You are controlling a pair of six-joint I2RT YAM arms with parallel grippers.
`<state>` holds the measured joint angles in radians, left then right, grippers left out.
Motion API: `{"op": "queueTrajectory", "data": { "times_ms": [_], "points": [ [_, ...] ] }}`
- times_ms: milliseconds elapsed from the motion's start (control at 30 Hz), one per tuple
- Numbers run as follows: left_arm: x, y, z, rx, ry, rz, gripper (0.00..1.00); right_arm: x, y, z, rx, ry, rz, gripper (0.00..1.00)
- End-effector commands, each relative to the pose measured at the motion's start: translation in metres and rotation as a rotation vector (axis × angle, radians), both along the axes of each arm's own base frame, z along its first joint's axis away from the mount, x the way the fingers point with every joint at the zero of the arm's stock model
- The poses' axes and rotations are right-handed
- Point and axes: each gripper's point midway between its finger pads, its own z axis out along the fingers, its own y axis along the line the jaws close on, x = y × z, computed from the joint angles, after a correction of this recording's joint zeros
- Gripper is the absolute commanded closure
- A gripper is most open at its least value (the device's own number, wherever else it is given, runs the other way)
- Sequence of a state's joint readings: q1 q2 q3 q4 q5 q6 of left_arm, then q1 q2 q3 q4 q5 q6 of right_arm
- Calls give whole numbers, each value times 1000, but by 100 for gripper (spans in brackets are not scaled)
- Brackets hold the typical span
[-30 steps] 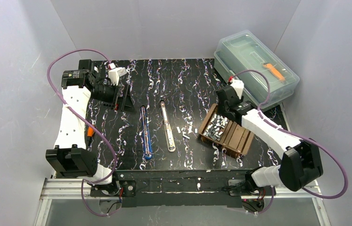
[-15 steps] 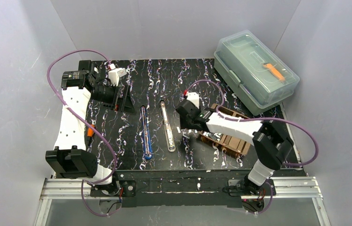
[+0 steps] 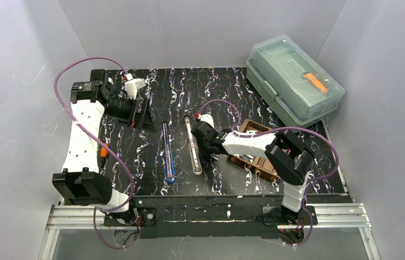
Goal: Load the staples into the stapler
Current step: Pick up the staple from the center of the board.
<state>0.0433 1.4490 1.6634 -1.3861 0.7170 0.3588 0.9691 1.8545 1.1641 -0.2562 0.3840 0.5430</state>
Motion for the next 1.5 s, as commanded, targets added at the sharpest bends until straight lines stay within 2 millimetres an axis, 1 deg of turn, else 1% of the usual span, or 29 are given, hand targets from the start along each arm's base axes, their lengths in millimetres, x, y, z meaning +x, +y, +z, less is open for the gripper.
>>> {"op": "queueTrajectory", "data": {
  "times_ms": [0,167,267,433,533,600,667,800,933,1067,1133,1233,1300,1333,1367,1467],
  "points": [
    [-6,-1,10,2,-33,-17,1,8,10,7,18,-23,11,55],
    [-5,-1,10,1,-30,-17,1,1,2,-3,-3,-3,6,61],
    [-4,-1,10,0,-29,-17,1,-2,-3,-7,-7,4,-1,68],
    [-5,-3,10,-10,-24,-19,1,-1,-5,-1,-5,-8,-6,79],
    [-5,-7,12,-41,-17,-26,1,3,-2,11,-2,-30,1,83],
    [-6,-11,15,-65,-28,-42,1,7,0,25,3,-46,7,85],
    [-8,-14,20,-89,-61,-70,1,10,5,44,28,-61,16,85],
    [-9,-21,35,-123,-210,-161,1,10,18,94,151,-65,37,85],
    [-8,-24,44,-106,-380,-273,1,-1,36,145,325,-32,84,85],
    [-10,-20,41,-28,-552,-398,1,-20,52,183,481,33,158,85],
    [-16,-26,40,19,-687,-498,1,-28,60,197,546,66,194,85],
    [-21,-26,35,111,-925,-619,1,-41,72,213,652,143,258,85],
    [-22,-28,34,182,-1099,-690,1,-46,77,223,712,180,283,84],
    [-21,-29,27,223,-1174,-744,1,-49,81,228,741,200,302,84],
    [-21,-29,26,263,-1246,-776,1,-52,84,233,772,217,316,84],
    [-17,-32,31,347,-1428,-839,1,-58,91,247,852,265,350,83]
  ]
}}
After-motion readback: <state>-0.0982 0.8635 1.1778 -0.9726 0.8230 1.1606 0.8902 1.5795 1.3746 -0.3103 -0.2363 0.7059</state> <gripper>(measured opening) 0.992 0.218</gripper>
